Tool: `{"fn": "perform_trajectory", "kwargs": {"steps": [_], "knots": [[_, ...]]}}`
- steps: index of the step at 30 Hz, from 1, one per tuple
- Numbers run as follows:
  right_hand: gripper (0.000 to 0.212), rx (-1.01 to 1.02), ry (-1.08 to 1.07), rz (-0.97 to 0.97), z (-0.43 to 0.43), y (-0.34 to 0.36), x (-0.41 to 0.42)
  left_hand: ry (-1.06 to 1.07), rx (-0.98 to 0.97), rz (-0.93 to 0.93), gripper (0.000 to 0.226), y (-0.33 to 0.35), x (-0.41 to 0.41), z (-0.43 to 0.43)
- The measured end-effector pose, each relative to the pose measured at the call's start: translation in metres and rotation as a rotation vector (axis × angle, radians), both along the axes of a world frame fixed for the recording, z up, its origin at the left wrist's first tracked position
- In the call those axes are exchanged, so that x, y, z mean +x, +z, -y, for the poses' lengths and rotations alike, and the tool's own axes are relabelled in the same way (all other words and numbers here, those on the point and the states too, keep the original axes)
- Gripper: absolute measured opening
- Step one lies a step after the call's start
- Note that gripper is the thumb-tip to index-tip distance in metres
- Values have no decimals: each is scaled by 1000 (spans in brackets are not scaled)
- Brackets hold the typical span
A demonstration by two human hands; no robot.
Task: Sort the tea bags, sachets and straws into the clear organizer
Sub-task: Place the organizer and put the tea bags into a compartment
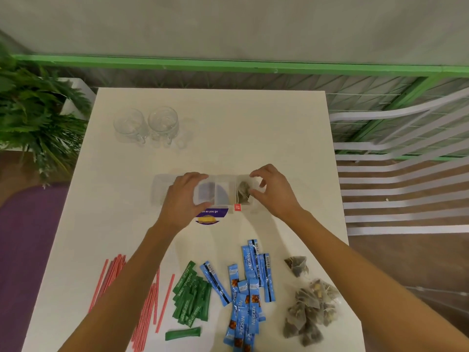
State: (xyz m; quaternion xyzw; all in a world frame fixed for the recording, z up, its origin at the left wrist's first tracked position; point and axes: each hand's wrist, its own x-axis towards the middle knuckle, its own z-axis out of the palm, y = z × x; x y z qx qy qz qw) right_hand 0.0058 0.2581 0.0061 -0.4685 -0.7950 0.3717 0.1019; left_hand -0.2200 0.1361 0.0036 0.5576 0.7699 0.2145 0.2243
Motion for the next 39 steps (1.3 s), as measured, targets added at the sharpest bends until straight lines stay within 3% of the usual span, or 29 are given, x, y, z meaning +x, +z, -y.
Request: {"fn": "perform_trajectory", "kwargs": {"steps": [4,7,10,14,27,32,35,39], "knots": [[88,-42,147,82,5,-9,16,-14,-93,-143,99,0,-39,8],[104,-94,189,138,4,-12,15,-51,-238,-228,121,-5,-63,16],[99,-102,187,166,5,-14,11,-81,-290,-224,125,-12,-75,19],[93,-99,159,145,8,-12,10,-25,-256,-139,110,-10,-79,18],[90,-83,171,135,46,-15,24,-51,-236,-157,100,-11,-67,55],[108,-148,174,165,45,-9,35,-122,-279,-230,114,-19,-68,53],[91,-159,104,173,39,-5,58,-114,-163,-252,109,-15,-57,56],[41,-184,10,204,53,-7,113,-92,166,-59,51,16,10,56]]}}
